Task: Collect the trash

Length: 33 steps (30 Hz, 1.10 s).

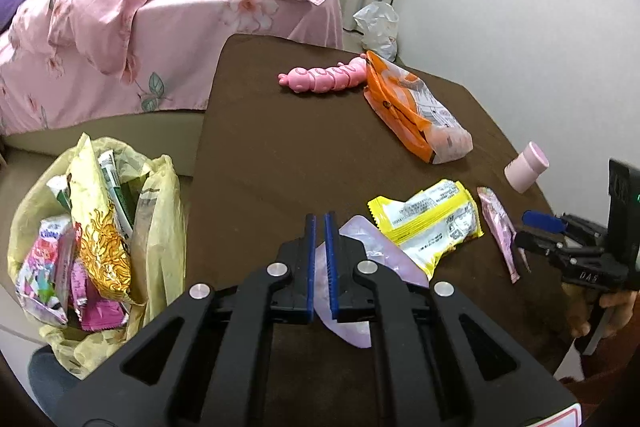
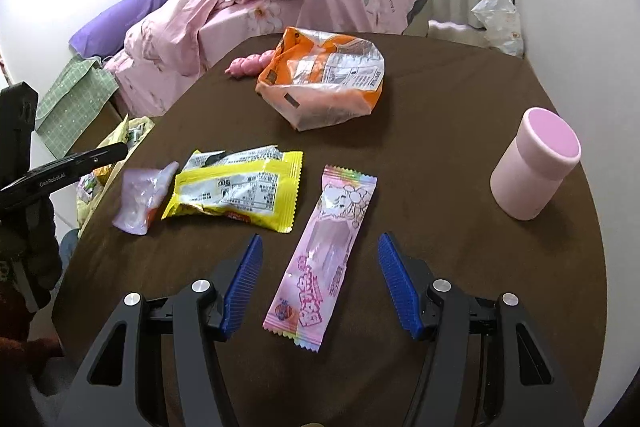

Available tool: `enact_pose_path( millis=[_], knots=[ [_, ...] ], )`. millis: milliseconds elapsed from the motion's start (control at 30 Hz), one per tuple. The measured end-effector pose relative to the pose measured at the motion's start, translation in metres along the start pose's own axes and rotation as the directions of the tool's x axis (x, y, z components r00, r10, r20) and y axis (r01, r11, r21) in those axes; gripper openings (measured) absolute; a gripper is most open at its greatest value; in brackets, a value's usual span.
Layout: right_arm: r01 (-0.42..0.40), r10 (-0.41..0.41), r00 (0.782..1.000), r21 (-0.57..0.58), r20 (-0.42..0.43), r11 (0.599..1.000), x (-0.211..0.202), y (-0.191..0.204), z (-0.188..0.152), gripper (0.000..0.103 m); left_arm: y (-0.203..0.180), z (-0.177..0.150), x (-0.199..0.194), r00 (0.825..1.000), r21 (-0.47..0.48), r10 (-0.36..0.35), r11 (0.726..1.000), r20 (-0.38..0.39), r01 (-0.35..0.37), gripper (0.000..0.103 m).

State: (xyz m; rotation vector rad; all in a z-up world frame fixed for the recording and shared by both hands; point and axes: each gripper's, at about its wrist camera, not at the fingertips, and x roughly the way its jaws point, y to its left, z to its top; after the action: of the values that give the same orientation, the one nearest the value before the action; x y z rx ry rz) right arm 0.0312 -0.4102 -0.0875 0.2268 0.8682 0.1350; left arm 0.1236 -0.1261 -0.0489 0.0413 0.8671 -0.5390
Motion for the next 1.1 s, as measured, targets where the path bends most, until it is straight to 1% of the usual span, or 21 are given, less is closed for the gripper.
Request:
enact_pose_path(
  millis=[33,67,100,167,200,267,333,400,433,467,533,567,633,667,733,767,833,1000,1067,1100],
  knots=[
    [0.001,-0.001,1.000,-0.001,0.001,1.000,-0.001,0.000,-0.001,0.057,0.001,-0.001,-0.001,1.000,-0.010,-0.010,1.000,-0.002,0.010,0.020],
    [0.001,-0.001,1.000,0.000,0.000,1.000,-0.001,0.000,-0.001,0.057,0.001,-0.002,-0.001,1.000,-0.016,-0.023,1.000,-0.005,0.023,0.032],
    [0.002,-0.002,1.000,0.003,-0.003,1.000,-0.002,-0.001,-0.003,0.057,-0.002,-0.004,-0.002,0.999,-0.009,-0.036,0.999,-0.012,0.036,0.039],
    [0.003,-0.003,1.000,0.010,-0.009,1.000,-0.002,-0.004,-0.005,0.057,-0.009,-0.011,-0.001,0.999,0.025,-0.035,0.999,-0.037,0.036,0.043],
    [0.004,-0.003,1.000,0.014,-0.011,1.000,-0.002,-0.005,-0.007,0.057,-0.014,-0.015,0.000,0.998,0.040,-0.032,0.999,-0.049,0.034,0.049],
    [-0.001,0.002,1.000,0.029,-0.017,1.000,-0.001,-0.009,-0.010,0.057,-0.026,-0.024,0.001,0.997,0.061,-0.035,0.997,-0.070,0.039,0.055],
    [-0.001,0.001,1.000,0.037,-0.021,0.999,-0.001,-0.009,-0.012,0.057,-0.039,-0.032,0.001,0.996,0.091,-0.024,0.995,-0.081,0.032,0.056],
    [0.001,0.000,1.000,0.034,-0.020,0.999,0.000,-0.008,-0.014,0.057,-0.046,-0.036,0.000,0.997,0.106,0.001,0.994,-0.076,0.007,0.058],
    [0.002,-0.002,1.000,0.030,-0.019,1.000,0.000,-0.008,-0.015,0.057,-0.046,-0.037,-0.001,0.998,0.093,0.012,0.996,-0.068,-0.006,0.058],
    [0.004,-0.004,1.000,0.020,-0.017,1.000,-0.001,-0.006,-0.016,0.057,-0.041,-0.038,-0.005,0.998,0.048,0.018,0.999,-0.054,-0.016,0.058],
    [0.003,-0.002,1.000,0.014,-0.015,1.000,-0.001,-0.006,-0.019,0.057,-0.030,-0.038,-0.009,0.999,-0.014,0.008,1.000,-0.046,-0.008,0.058],
    [-0.003,0.004,1.000,0.016,-0.015,1.000,-0.001,-0.007,-0.020,0.057,-0.023,-0.039,-0.010,0.999,-0.045,0.014,0.999,-0.040,-0.015,0.060],
    [-0.016,0.016,1.000,0.026,-0.018,1.000,0.002,-0.008,-0.022,0.057,-0.015,-0.040,-0.007,0.998,-0.069,0.014,0.997,-0.062,-0.018,0.062],
    [-0.021,0.022,1.000,0.030,-0.022,0.999,0.003,-0.009,-0.023,0.057,-0.014,-0.040,-0.004,0.997,-0.075,-0.005,0.997,-0.076,-0.001,0.062],
    [-0.026,0.027,0.999,0.031,-0.028,0.999,0.006,-0.008,-0.024,0.057,-0.018,-0.039,0.000,0.995,-0.052,-0.021,0.999,-0.096,0.016,0.062],
    [-0.029,0.030,0.999,0.030,-0.029,0.999,0.007,-0.007,-0.025,0.057,-0.024,-0.038,0.006,0.994,-0.022,-0.017,1.000,-0.108,0.015,0.062],
    [-0.028,0.029,0.999,0.024,-0.029,0.999,0.006,-0.005,-0.026,0.057,-0.028,-0.036,0.014,0.993,-0.017,-0.009,1.000,-0.117,0.007,0.062],
    [-0.003,0.003,1.000,-0.002,-0.014,1.000,-0.001,-0.004,-0.028,0.057,-0.028,-0.022,0.030,0.995,-0.019,0.020,1.000,-0.093,-0.022,0.062],
    [0.005,-0.005,1.000,0.006,-0.008,1.000,-0.002,-0.006,-0.027,0.057,-0.029,-0.017,0.034,0.995,-0.010,0.033,0.999,-0.093,-0.034,0.060],
    [0.011,-0.010,1.000,0.012,-0.003,1.000,-0.003,-0.008,-0.026,0.057,-0.029,-0.016,0.035,0.994,-0.009,0.044,0.999,-0.098,-0.045,0.056]
  ],
)
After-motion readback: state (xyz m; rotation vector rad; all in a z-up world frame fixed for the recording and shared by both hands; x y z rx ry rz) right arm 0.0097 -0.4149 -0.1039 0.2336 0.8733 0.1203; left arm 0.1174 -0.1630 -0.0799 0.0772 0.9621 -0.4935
